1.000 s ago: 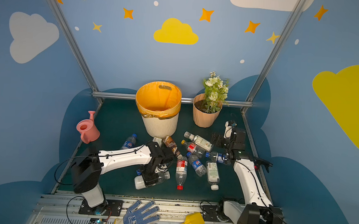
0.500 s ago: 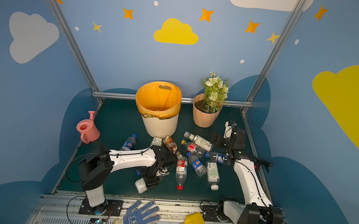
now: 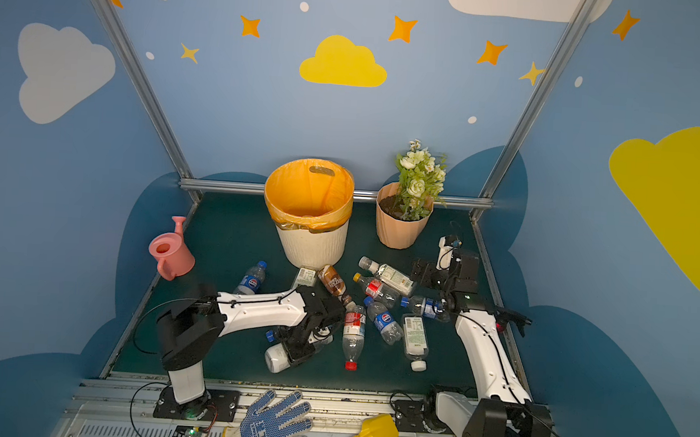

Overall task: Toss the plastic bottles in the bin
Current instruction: 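Move the left gripper down to a clear bottle near the robot and grasp it, then lift the clear bottle with the left gripper over the bin and release it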

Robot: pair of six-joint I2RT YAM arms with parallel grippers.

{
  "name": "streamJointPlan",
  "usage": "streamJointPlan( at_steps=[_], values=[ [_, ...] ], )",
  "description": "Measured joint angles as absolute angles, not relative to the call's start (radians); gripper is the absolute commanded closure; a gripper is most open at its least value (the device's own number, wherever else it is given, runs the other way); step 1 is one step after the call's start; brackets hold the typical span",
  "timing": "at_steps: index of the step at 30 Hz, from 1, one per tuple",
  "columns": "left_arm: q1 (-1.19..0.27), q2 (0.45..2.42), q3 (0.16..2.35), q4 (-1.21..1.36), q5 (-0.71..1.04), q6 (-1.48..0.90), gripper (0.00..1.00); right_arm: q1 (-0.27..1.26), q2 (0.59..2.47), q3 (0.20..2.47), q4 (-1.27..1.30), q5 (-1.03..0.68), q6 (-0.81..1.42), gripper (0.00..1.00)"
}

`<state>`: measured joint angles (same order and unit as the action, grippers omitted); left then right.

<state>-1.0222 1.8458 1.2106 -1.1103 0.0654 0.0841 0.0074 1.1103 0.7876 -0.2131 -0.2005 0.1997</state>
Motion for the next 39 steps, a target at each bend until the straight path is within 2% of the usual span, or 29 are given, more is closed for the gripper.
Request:
streamJointPlan(
  at_steps=[5,14,20,21,25,31,36,39],
  values=[
    [-1.022,1.802,1.212,-1.109,0.051,0.064,0.43,0.007,1.110,0.788,-0.213,-0.201,0.200,0.04],
    [-0.982,1.589,1.333,-1.124,-0.025,0.028,0.43,0.007,1.110,0.788,-0.212,-0.204,0.202,0.03],
    [-0.918,1.382,1.488,-1.091,-0.189,0.021,0.46,0.007,1.110,0.788,-0.205,-0.208,0.203,0.04],
    [-0.911,1.340,1.510,-1.066,-0.227,0.028,0.49,0.007,1.111,0.788,-0.204,-0.210,0.203,0.04],
    [-0.904,1.181,1.535,-0.884,-0.376,0.097,0.51,0.007,1.113,0.788,-0.202,-0.222,0.205,0.04],
    [-0.892,1.027,1.435,-0.405,-0.469,0.289,0.49,0.007,1.111,0.788,-0.202,-0.233,0.205,0.04],
    [-0.842,1.108,1.504,-0.104,-0.421,0.402,0.49,0.007,1.072,0.788,-0.221,-0.228,0.203,0.04],
    [-0.737,1.243,1.615,-0.043,-0.334,0.372,0.47,0.007,1.029,0.788,-0.240,-0.220,0.202,0.04]
  ],
)
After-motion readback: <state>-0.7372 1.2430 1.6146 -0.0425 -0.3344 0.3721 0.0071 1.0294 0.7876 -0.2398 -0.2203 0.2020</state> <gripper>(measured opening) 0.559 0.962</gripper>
